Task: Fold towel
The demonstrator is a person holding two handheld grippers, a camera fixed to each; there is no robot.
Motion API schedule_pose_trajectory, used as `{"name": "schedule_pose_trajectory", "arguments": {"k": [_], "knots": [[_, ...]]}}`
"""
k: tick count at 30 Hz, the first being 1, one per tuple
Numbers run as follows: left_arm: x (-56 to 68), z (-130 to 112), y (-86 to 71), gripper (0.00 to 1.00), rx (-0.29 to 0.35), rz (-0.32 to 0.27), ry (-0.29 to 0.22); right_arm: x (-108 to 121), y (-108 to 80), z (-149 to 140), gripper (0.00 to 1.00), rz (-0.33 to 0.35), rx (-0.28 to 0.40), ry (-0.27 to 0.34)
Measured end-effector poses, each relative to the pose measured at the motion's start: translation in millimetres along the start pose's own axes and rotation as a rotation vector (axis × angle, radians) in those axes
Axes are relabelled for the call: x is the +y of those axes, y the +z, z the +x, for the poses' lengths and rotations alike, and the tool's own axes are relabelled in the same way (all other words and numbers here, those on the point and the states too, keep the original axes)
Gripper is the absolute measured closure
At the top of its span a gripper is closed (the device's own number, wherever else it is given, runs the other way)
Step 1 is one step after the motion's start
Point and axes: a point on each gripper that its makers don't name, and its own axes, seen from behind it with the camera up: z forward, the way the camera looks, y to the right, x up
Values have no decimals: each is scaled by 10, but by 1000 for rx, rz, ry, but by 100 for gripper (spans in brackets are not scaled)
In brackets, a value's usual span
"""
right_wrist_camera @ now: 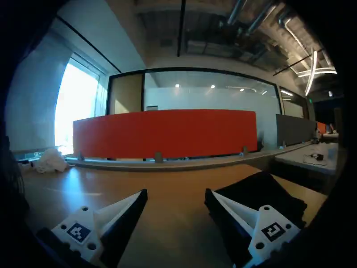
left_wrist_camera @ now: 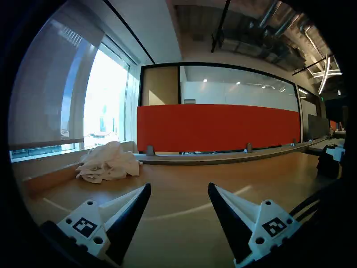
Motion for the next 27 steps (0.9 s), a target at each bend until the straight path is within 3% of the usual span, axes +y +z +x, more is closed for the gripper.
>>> {"name": "schedule_pose_trajectory", "arguments": {"k": [27], "knots": [[-6, -1, 2, 6, 0, 0, 0, -1, -8, 1, 0, 1, -1, 3]]}}
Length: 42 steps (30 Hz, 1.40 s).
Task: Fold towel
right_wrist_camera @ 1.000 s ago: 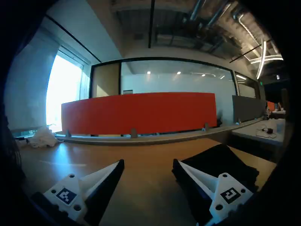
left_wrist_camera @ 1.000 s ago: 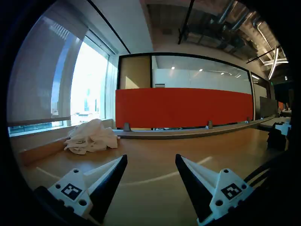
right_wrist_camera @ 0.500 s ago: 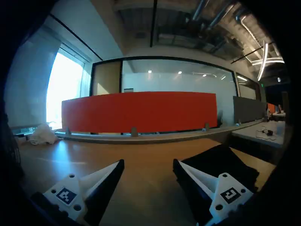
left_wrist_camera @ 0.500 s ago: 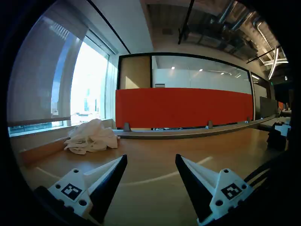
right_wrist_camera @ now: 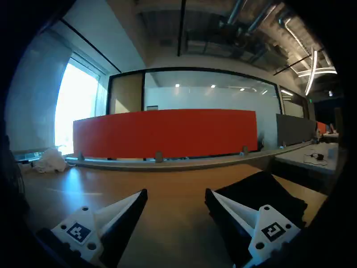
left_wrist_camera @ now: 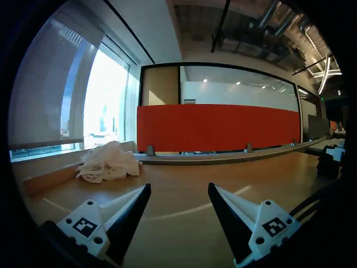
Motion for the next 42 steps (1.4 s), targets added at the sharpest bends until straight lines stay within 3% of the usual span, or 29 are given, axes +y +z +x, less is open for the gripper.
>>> {"name": "schedule_pose_trajectory", "arguments": {"k": [14, 26, 36, 42], "knots": [[2, 3, 0, 6, 0, 0, 0, 19, -4, -3, 0, 0, 2, 7], [-2, -5, 4, 6, 0, 0, 0, 94, 3, 41, 0, -10, 4, 49], [-6, 1, 6, 5, 0, 0, 0, -16, 12, -20, 0, -5, 4, -29], [-1, 1, 3, 6, 0, 0, 0, -47, 12, -19, 0, 0, 2, -38]]}}
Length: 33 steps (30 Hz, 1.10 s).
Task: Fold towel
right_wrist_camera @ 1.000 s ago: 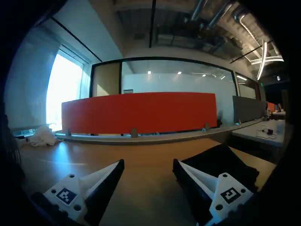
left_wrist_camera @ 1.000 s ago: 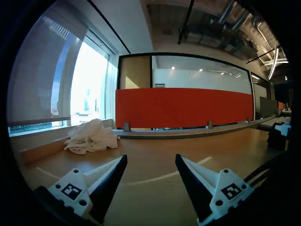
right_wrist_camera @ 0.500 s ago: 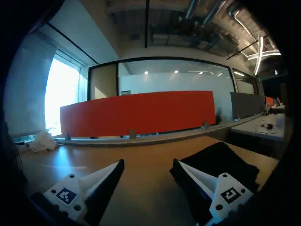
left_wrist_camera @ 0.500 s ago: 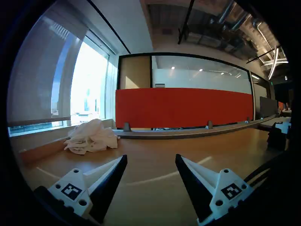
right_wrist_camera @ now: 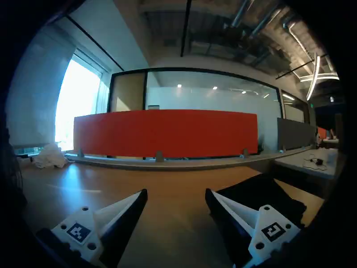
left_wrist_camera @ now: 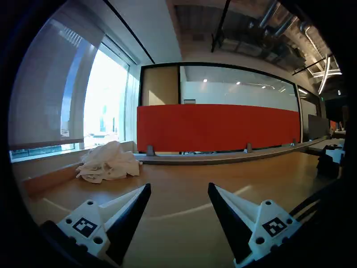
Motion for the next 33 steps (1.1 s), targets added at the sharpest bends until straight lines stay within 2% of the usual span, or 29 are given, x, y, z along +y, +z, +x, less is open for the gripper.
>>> {"name": "schedule_pose_trajectory", "arguments": {"k": [33], "knots": [[10, 6, 0, 5, 0, 0, 0, -30, -14, 7, 0, 12, 0, -3]]}}
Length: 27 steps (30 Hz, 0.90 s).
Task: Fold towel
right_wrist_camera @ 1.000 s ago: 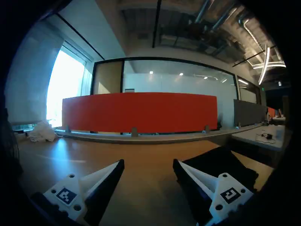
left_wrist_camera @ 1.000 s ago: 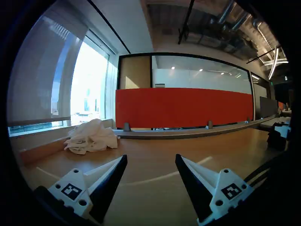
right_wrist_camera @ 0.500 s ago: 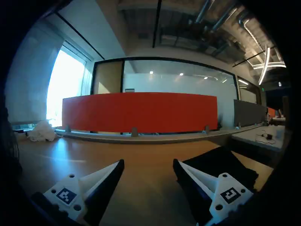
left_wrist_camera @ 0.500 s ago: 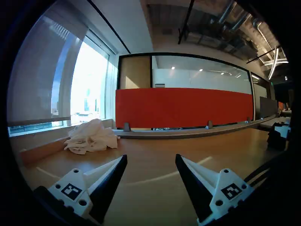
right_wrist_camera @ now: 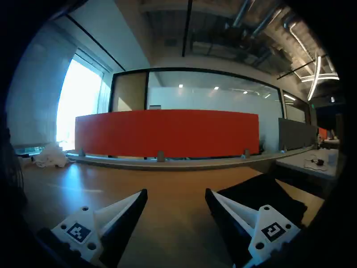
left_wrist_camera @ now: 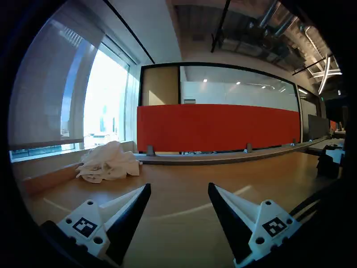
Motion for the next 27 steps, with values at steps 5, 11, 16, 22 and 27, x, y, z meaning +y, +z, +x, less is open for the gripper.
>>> {"name": "schedule_pose_trajectory", "arguments": {"k": [5, 11, 16, 22, 27], "knots": [[-2, -1, 0, 5, 0, 0, -1, -7, -1, 1, 0, 1, 0, 0], [-3, -1, 1, 6, 0, 0, 0, -17, -3, 11, 0, 2, 0, -1], [-2, 0, -1, 5, 0, 0, 0, -17, 1, 10, 0, 4, 0, -1], [-3, -2, -2, 5, 0, 0, -1, -6, 0, 10, 0, 4, 0, -1], [-4, -3, 0, 5, 0, 0, 0, -7, 2, 11, 0, 3, 0, -1]]}}
